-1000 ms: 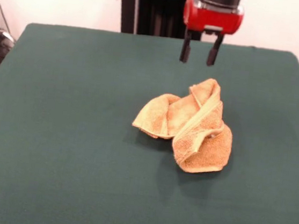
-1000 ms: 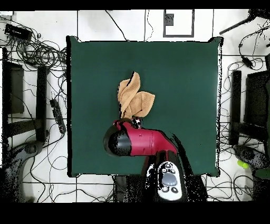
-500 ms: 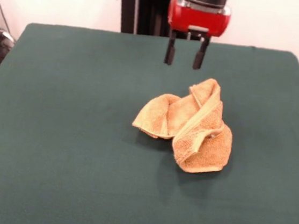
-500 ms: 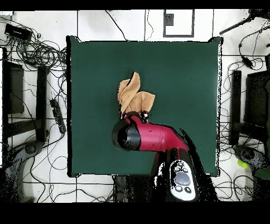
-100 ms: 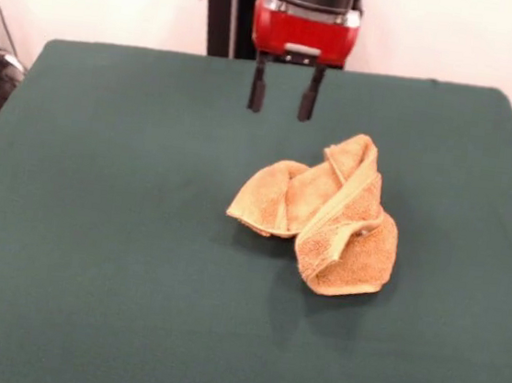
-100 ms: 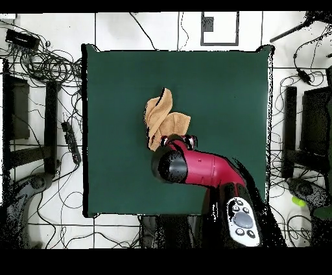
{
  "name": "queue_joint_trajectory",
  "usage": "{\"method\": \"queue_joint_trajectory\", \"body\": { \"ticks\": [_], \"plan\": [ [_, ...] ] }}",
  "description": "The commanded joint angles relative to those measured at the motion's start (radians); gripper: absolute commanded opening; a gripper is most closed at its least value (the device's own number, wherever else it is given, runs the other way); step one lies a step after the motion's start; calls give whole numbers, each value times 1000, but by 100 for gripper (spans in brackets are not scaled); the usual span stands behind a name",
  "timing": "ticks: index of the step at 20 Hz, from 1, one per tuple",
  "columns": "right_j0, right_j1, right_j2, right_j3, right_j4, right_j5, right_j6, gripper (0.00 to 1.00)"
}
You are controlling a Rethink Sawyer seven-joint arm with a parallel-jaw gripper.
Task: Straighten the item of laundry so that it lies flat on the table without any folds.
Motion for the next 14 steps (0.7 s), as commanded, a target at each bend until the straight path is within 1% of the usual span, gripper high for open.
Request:
{"method": "queue_joint_trajectory", "body": {
  "ticks": [1, 3, 7, 11, 14],
  "plan": [
    [-4, 98, 157, -3, 42, -94, 194, 100],
    [-16, 122, 174, 4, 58, -118, 215, 100],
    [-84, 151, 263, 39, 88, -151, 242, 100],
    [-132, 173, 324, 64, 97, -167, 254, 100],
    [-212, 204, 420, 96, 82, -198, 251, 100]
  ]
}}
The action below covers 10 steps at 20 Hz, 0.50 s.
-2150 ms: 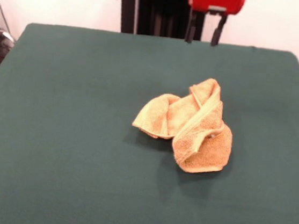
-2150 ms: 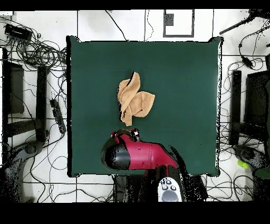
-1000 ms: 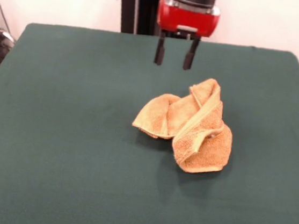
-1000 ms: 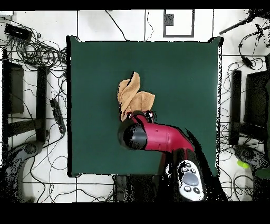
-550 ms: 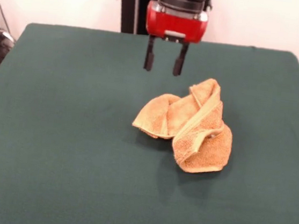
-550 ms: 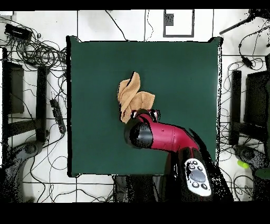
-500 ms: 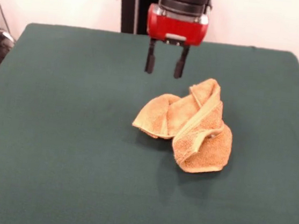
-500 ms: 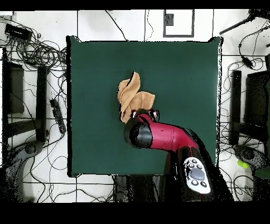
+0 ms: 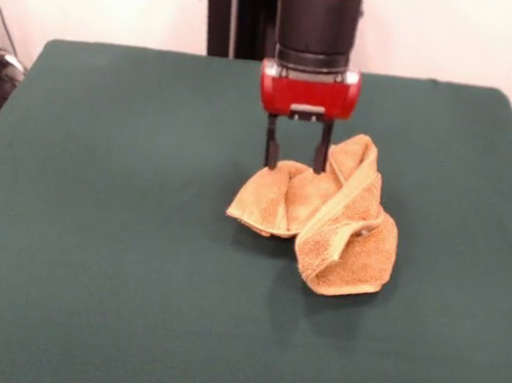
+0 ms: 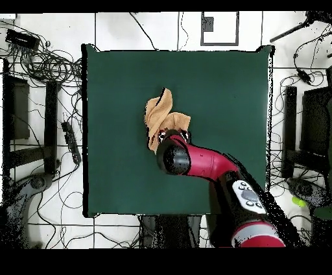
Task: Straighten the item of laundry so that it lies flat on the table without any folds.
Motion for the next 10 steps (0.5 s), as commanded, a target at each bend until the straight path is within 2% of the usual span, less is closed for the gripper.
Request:
{"method": "queue_joint_trajectory", "body": {
  "ticks": [1, 3, 10],
  "plan": [
    [-98, 97, 272, 90, 40, -78, 247, 100],
    [-149, 119, 330, 101, 30, -73, 233, 100],
    [-240, 156, 440, 140, 40, -61, 241, 100]
  ]
}}
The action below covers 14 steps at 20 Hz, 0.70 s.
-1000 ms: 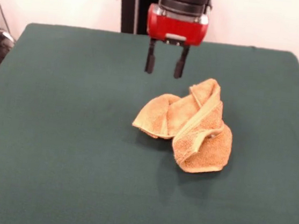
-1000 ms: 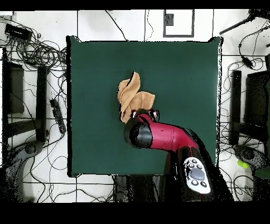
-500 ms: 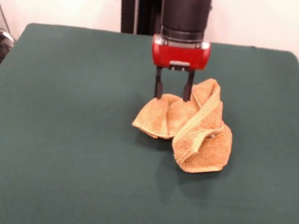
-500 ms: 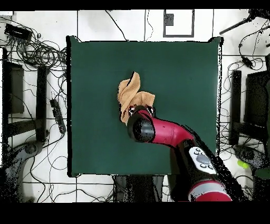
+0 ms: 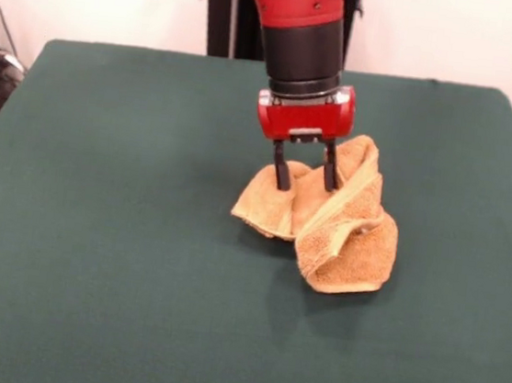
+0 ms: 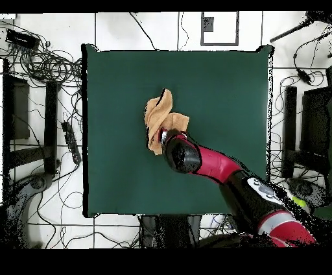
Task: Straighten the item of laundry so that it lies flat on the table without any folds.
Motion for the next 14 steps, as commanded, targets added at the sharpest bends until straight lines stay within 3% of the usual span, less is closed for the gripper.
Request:
{"method": "queue_joint_trajectory", "body": {
  "ticks": [1, 9, 14],
  "plan": [
    [-42, 76, 243, 95, 41, -24, 242, 100],
    [-85, 118, 292, 111, 51, -41, 258, 100],
    [-76, 67, 289, 139, 87, -14, 282, 100]
  ]
}}
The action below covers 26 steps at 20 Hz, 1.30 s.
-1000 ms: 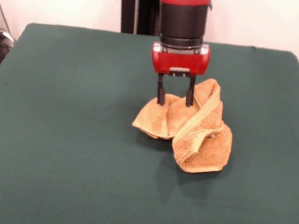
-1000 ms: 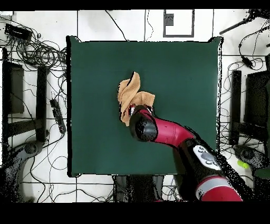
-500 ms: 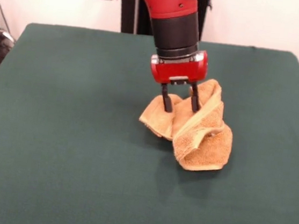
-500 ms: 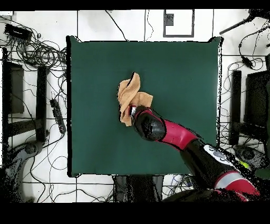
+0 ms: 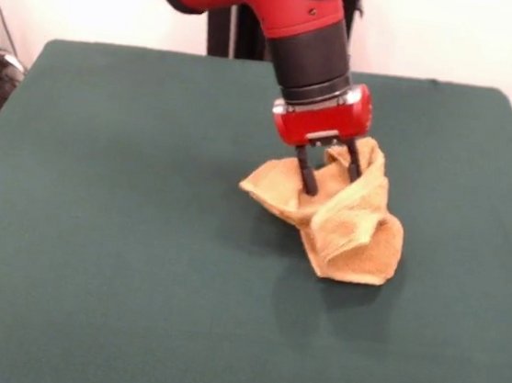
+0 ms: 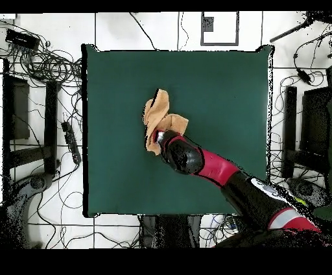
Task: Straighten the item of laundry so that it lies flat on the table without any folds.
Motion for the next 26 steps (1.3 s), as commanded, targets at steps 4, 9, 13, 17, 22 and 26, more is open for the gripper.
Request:
{"method": "queue_joint_trajectory", "body": {
  "ticks": [4, 9, 13, 17, 22, 26],
  "plan": [
    [39, -6, 145, 101, 88, 10, 278, 100],
    [51, -50, 122, 111, 96, 41, 258, 100],
    [40, -46, 127, 112, 94, 46, 246, 100],
    [33, -53, 127, 120, 97, 49, 245, 100],
    [31, -46, 131, 118, 106, 46, 251, 100],
    [35, -35, 127, 113, 103, 22, 251, 100]
  ]
}}
